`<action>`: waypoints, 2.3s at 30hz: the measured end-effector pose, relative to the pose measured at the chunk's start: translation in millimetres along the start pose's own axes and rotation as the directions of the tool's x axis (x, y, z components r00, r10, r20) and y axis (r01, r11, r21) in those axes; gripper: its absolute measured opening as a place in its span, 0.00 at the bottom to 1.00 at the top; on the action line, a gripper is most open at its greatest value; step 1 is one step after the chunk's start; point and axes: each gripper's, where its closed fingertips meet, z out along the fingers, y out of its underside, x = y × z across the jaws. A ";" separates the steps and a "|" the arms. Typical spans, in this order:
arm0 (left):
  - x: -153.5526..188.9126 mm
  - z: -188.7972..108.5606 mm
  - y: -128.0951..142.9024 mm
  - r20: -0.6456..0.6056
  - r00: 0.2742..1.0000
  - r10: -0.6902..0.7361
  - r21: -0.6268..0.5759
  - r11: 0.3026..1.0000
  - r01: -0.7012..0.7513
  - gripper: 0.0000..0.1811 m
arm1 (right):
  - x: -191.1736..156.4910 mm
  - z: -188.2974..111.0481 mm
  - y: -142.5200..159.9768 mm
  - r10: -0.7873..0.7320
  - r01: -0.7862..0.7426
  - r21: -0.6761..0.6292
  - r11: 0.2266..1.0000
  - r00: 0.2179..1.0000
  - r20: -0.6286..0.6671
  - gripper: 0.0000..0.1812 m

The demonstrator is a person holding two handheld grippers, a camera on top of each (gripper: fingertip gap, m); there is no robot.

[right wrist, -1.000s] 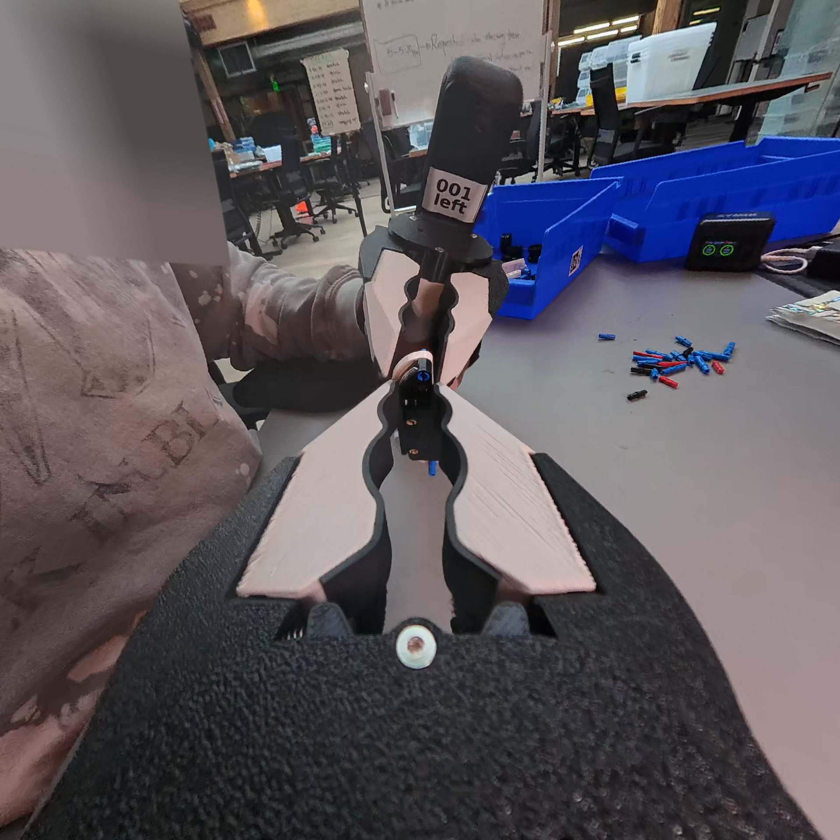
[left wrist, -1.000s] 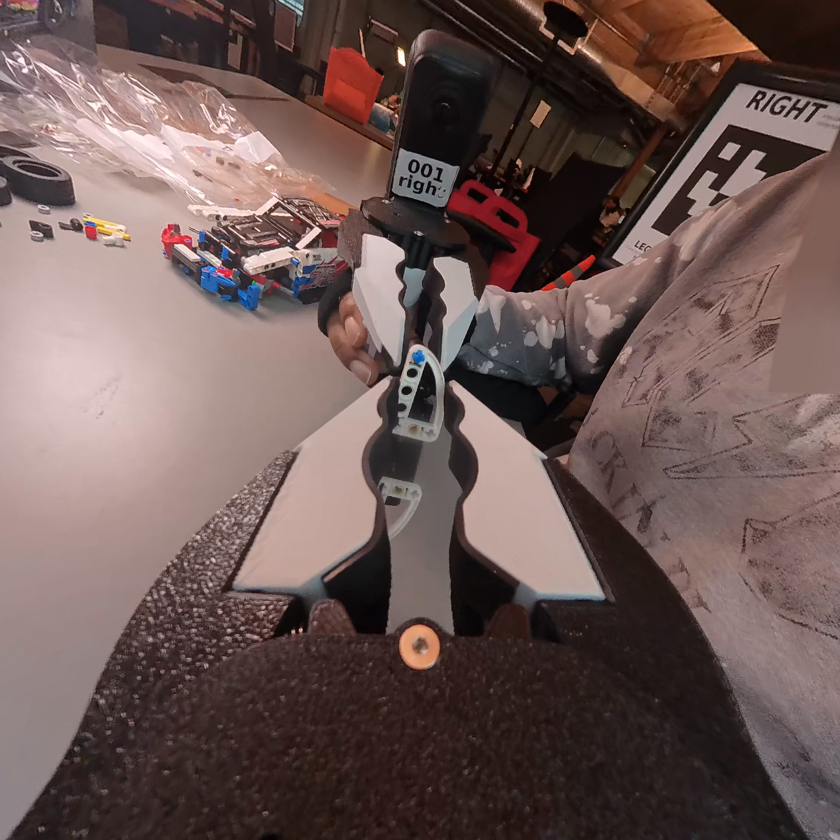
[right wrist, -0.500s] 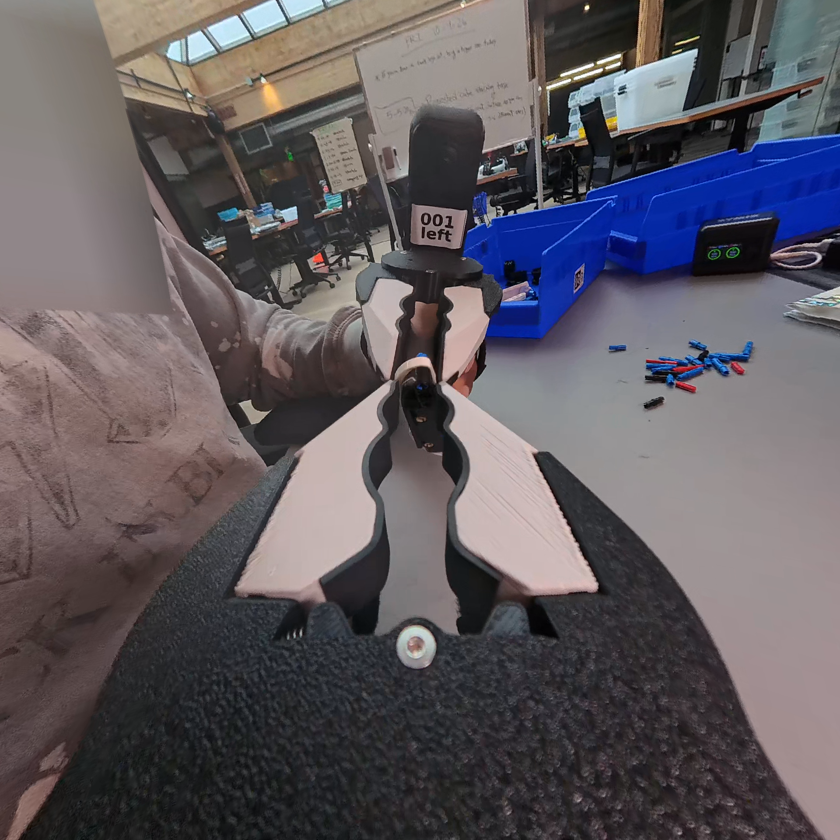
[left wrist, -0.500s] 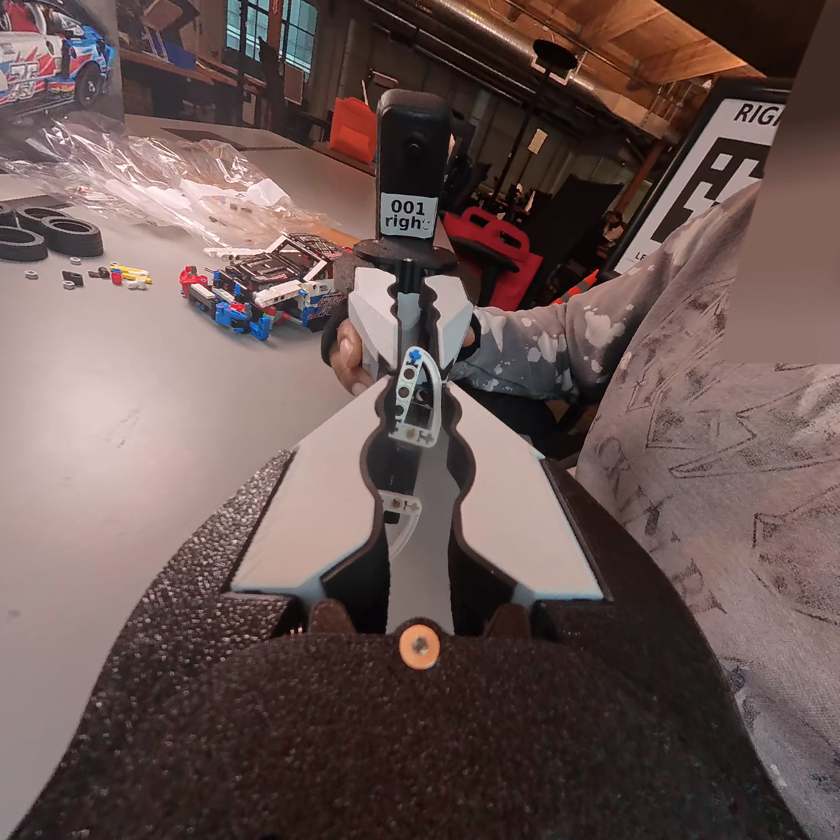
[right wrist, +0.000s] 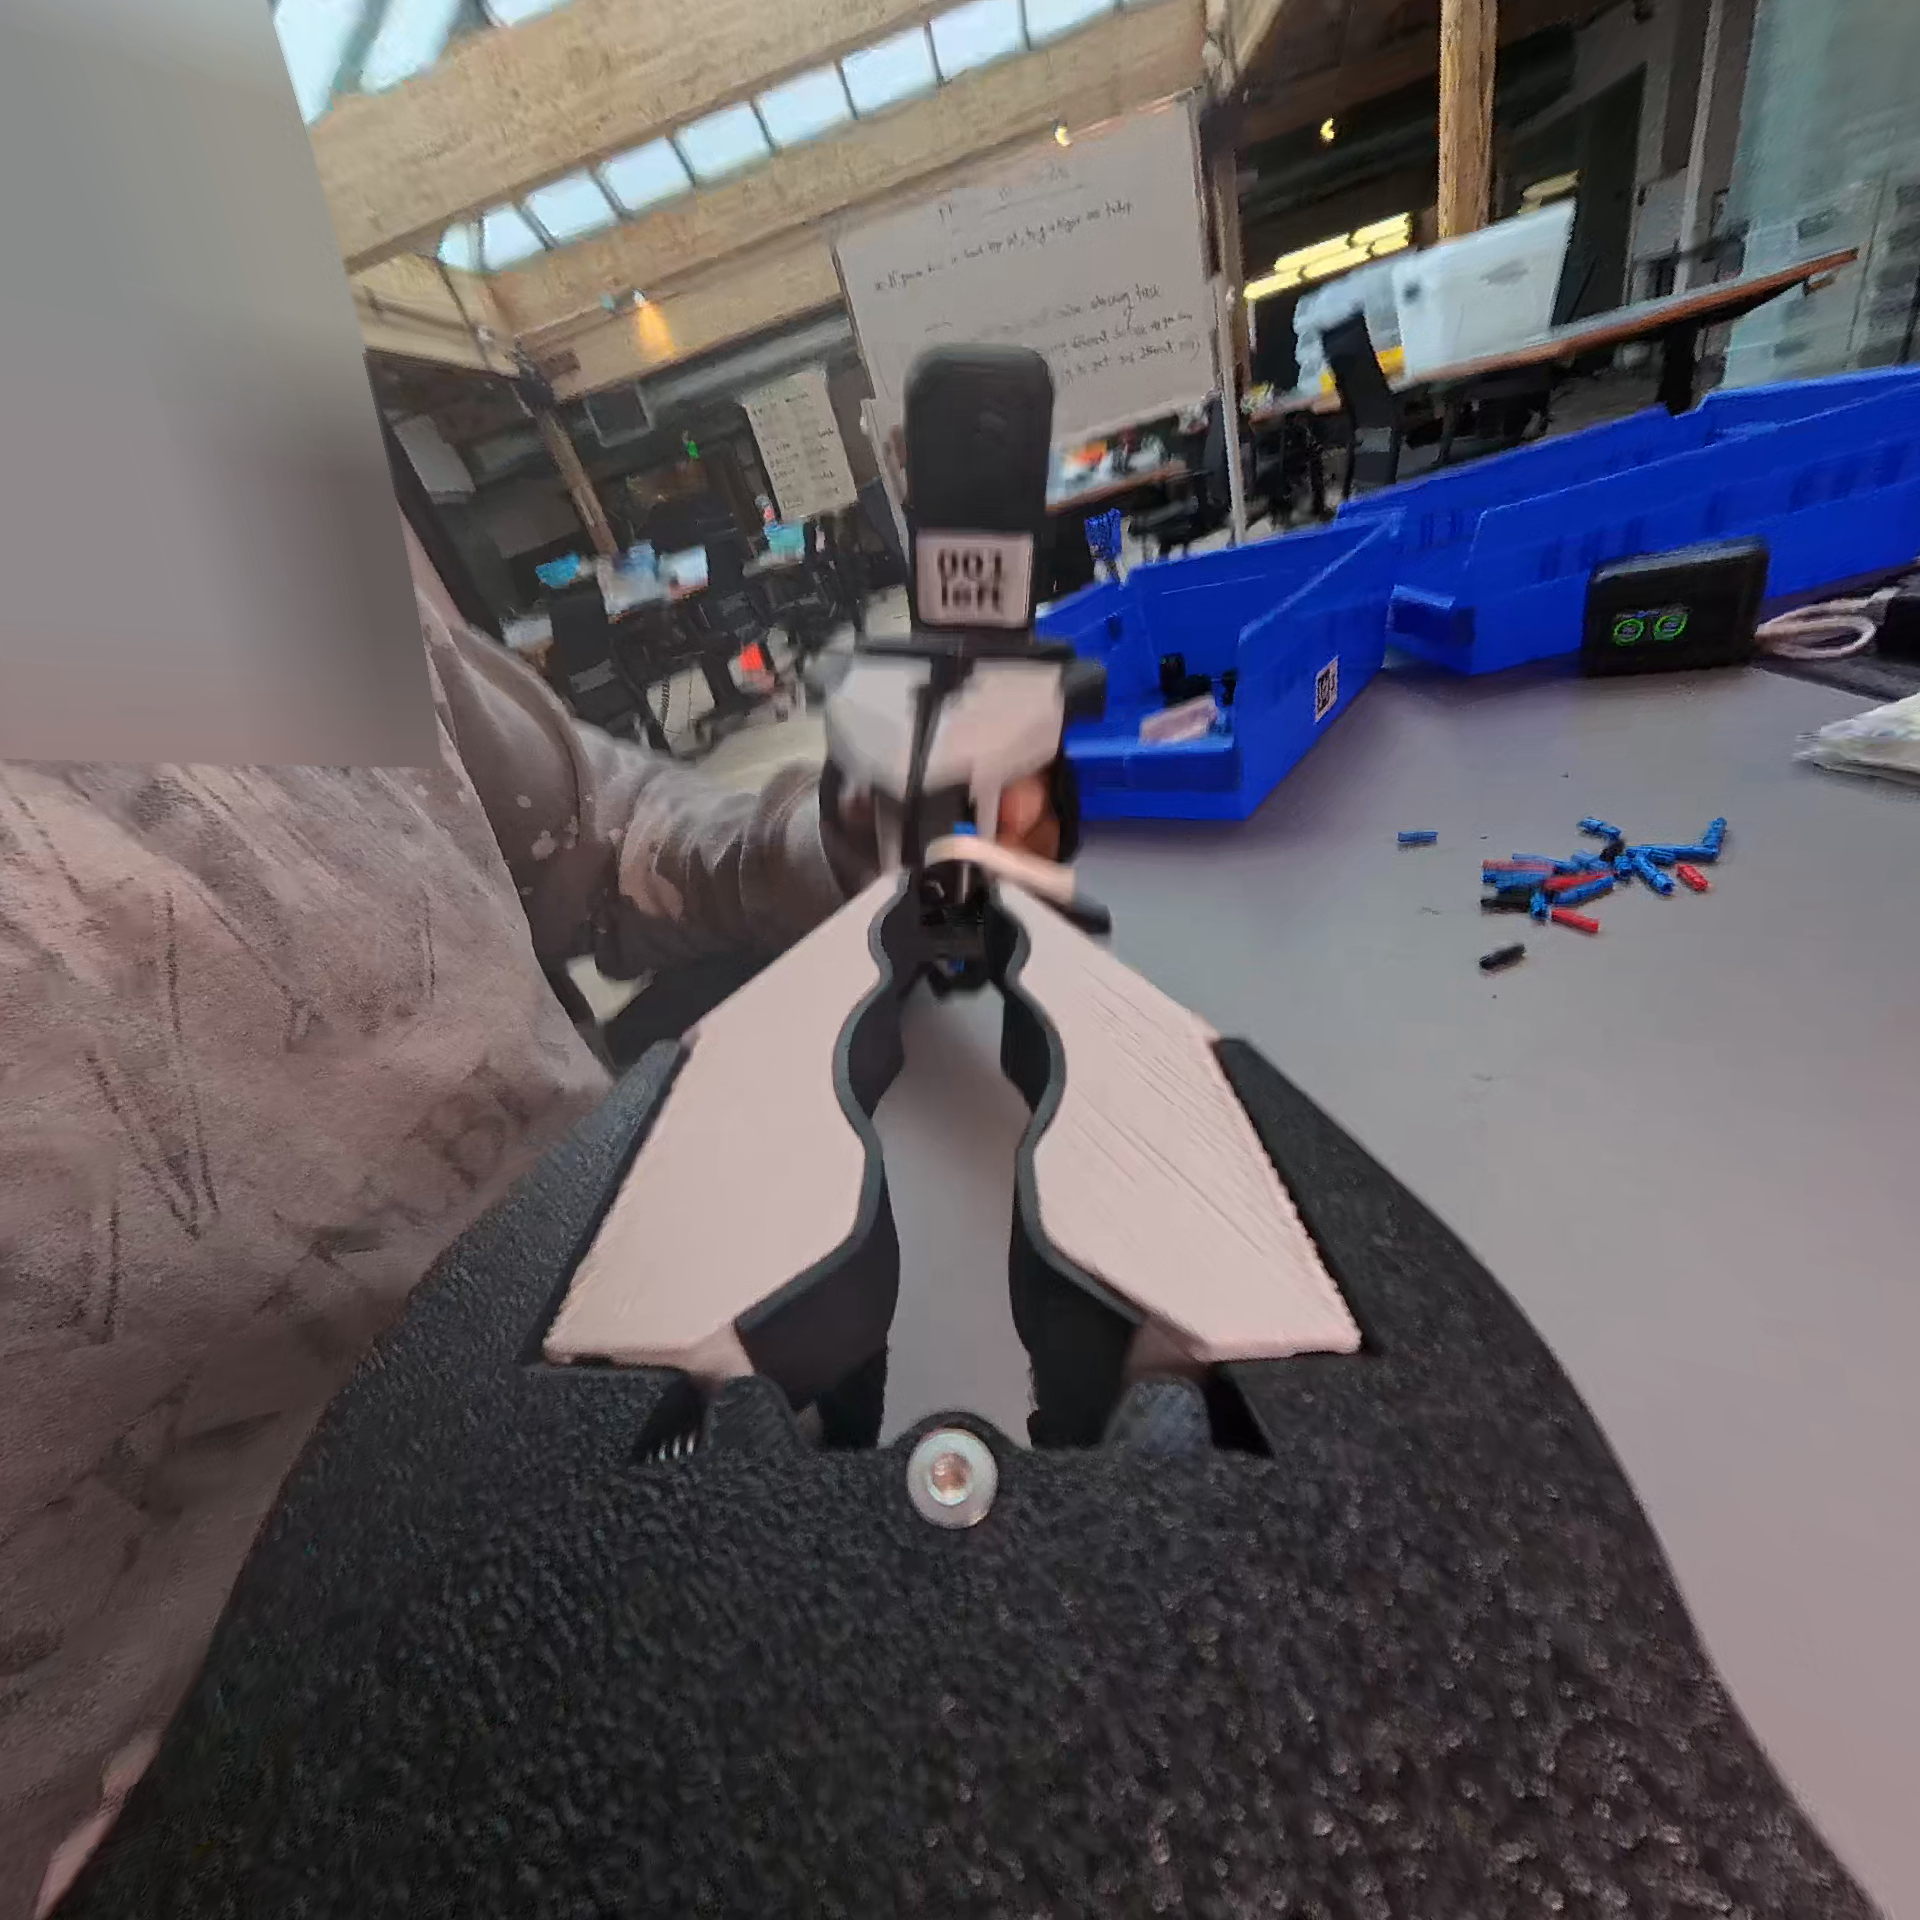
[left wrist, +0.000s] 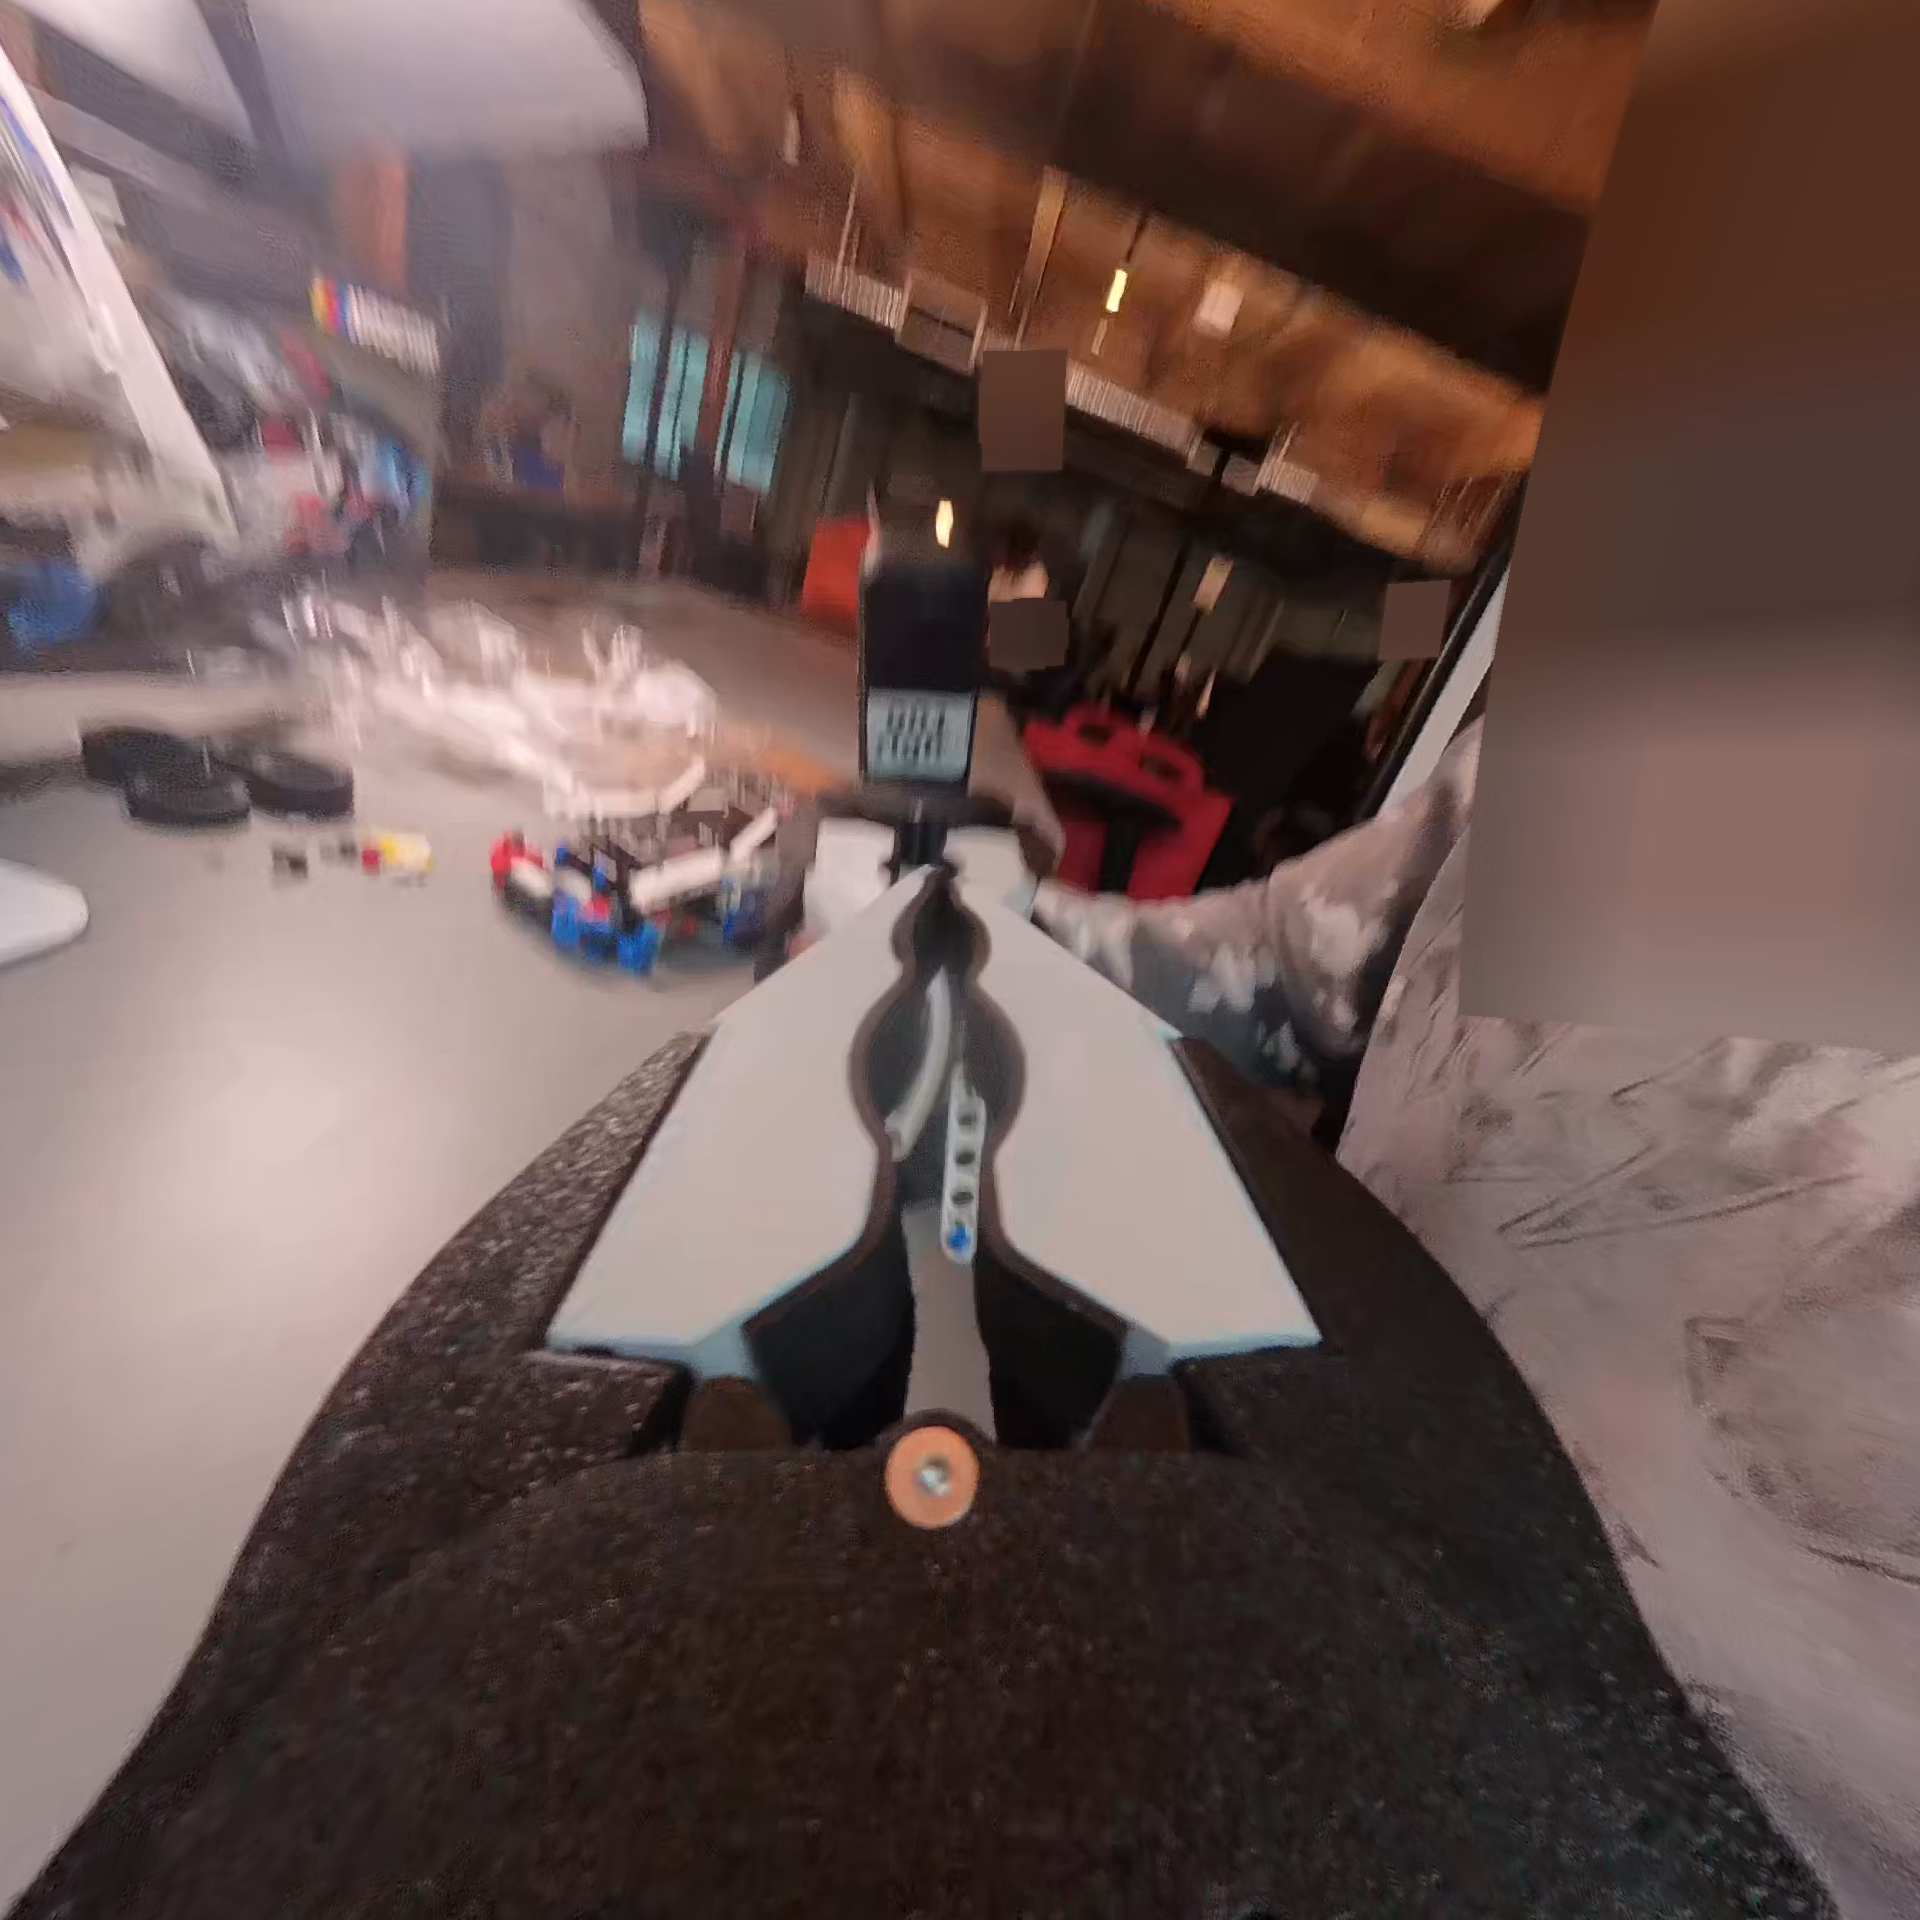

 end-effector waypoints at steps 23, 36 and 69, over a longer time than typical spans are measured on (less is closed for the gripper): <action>-3.2 1.0 77.9 -0.030 0.969 0.246 -0.498 0.837 -0.228 0.12 | -5.2 6.1 49.5 -0.100 0.095 -0.309 0.946 0.995 -0.002 0.06; 5.7 6.2 57.3 -0.025 0.970 0.241 -0.351 0.907 -0.234 0.07 | -14.9 0.6 30.3 -0.142 0.144 -0.240 0.960 0.990 0.025 0.05; -38.3 -27.9 114.8 0.089 0.996 -0.007 -0.620 0.782 0.061 0.09 | 31.1 -36.5 17.6 -0.129 0.093 -0.186 0.978 0.972 -0.195 0.06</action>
